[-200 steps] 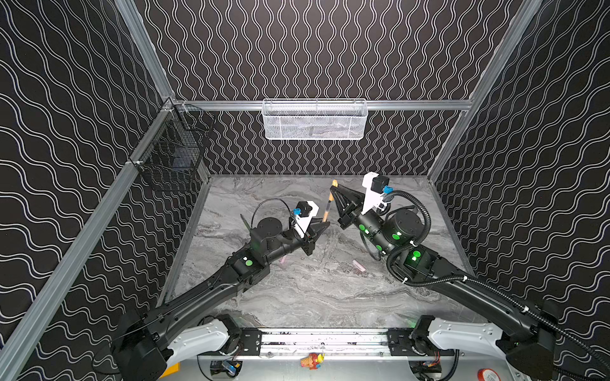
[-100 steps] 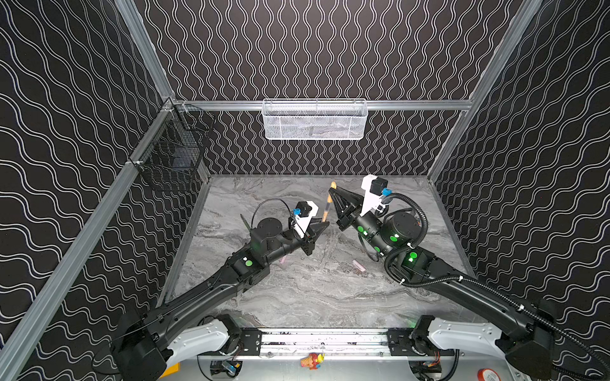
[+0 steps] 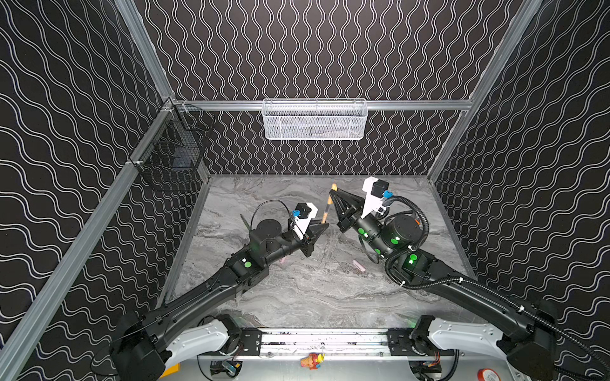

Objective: Insert the pens into the pen caps
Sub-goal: 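Lower the cap onto the grey pen tip held by the left gripper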

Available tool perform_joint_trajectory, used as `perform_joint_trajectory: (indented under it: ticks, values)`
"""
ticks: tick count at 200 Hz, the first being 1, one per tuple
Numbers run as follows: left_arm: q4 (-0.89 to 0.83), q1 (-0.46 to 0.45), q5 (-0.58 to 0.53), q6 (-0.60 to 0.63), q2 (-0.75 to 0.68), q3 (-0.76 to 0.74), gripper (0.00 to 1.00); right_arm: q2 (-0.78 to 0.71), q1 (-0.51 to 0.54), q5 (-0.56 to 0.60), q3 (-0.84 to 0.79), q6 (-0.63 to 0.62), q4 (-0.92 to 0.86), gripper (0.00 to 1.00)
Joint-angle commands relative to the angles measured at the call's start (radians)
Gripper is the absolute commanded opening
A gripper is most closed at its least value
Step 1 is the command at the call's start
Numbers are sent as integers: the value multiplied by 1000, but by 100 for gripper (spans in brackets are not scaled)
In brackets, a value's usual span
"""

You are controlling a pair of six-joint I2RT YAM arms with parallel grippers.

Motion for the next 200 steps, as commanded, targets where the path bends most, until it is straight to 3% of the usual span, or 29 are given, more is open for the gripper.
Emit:
perform_joint_trajectory:
  ticks: [1, 58, 124, 200]
  values:
    - [87, 1, 8, -15, -3, 2, 0, -8, 0, 29, -13, -21, -30, 9]
    - [91, 2, 26, -22, -1, 1, 0, 17, 0, -37, -12, 1, 3, 10]
    - [106, 1, 28, -30, -7, -5, 0, 4, 0, -6, -59, 11, 59, 10]
    - [103, 1, 25, -39, -6, -5, 0, 28, 1, -52, -48, 32, 64, 10]
